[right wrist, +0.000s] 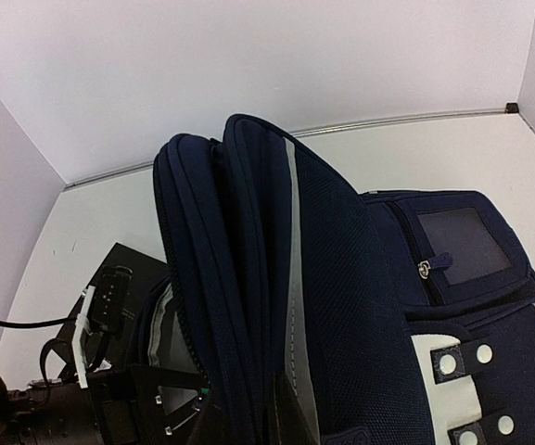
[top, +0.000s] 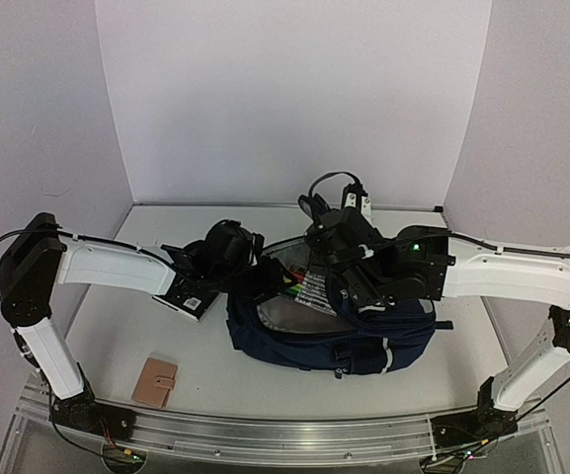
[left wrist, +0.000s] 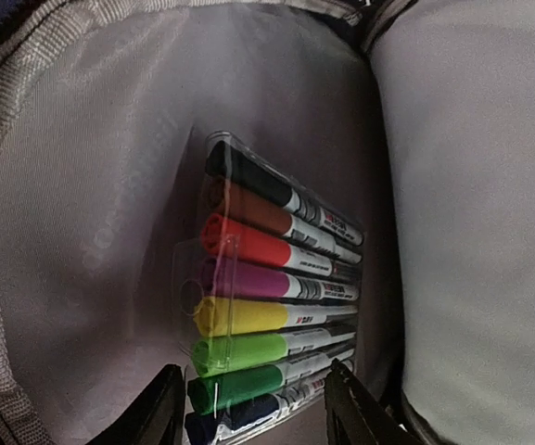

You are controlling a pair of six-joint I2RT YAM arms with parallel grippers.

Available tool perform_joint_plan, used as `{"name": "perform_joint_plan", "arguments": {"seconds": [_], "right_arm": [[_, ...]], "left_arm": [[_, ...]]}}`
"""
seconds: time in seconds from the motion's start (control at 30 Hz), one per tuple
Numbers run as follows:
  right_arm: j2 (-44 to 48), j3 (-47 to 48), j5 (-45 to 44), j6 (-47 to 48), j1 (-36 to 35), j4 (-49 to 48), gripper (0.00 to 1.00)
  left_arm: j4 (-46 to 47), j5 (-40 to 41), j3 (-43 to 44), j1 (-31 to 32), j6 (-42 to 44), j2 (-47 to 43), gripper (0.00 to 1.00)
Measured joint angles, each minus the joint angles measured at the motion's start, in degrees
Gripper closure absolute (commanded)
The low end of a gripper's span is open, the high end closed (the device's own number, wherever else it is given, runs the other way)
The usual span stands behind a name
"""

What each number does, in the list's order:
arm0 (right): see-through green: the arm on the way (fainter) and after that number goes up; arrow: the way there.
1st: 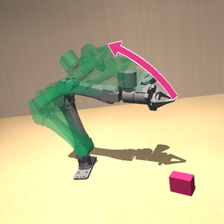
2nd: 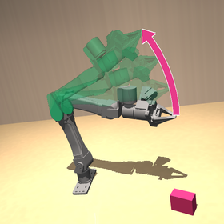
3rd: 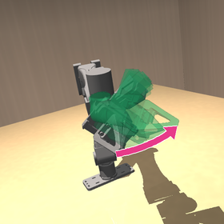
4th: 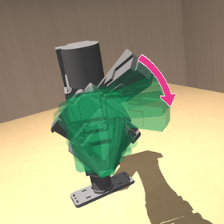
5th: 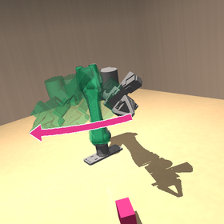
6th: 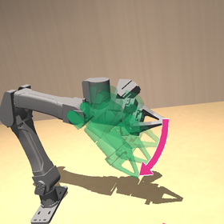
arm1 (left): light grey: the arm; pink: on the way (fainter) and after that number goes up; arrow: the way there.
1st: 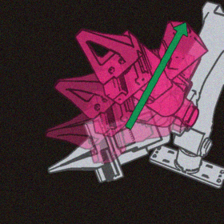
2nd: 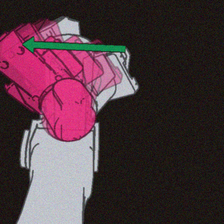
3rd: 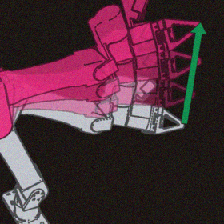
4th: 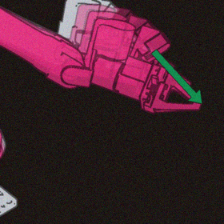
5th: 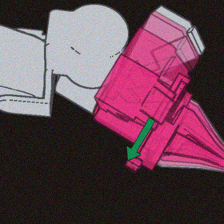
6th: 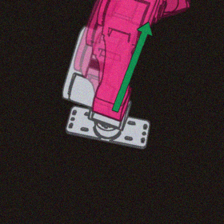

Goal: Pack the student bag
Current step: Place the stationery in the student bag.

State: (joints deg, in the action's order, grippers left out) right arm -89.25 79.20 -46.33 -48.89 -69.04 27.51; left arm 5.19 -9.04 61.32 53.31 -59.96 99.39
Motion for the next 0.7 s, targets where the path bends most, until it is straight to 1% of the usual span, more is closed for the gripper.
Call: {"name": "perform_joint_plan", "arguments": {"seconds": [0.17,0.27,0.33,0.47,0.6,0.7], "right_arm": [[0.0,0.08,0.06,0.41,0.0,0.0,1.0],[-0.02,0.11,0.09,0.65,0.0,0.0,1.0],[-0.02,0.18,0.13,0.84,0.0,-0.02,1.0],[-0.08,0.2,0.13,1.09,0.0,-0.01,1.0],[-0.33,0.2,0.15,1.3,0.0,-0.12,1.0],[-0.37,0.2,0.13,1.65,0.0,-0.3,1.0]], "left_arm": [[-3.74,-1.99,1.39,0.4,2.96,1.87,0.57],[-3.56,-3.59,2.88,1.04,3.41,4.2,0.65],[-2.92,-4.55,4.6,1.58,3.36,6.16,0.68],[0.88,-6.07,7.32,2.83,2.39,9.9,0.69],[4.17,-7.5,11.99,4.67,2.25,14.23,0.7],[6.68,-8.51,13.6,5.76,1.74,16.41,0.68]]}}
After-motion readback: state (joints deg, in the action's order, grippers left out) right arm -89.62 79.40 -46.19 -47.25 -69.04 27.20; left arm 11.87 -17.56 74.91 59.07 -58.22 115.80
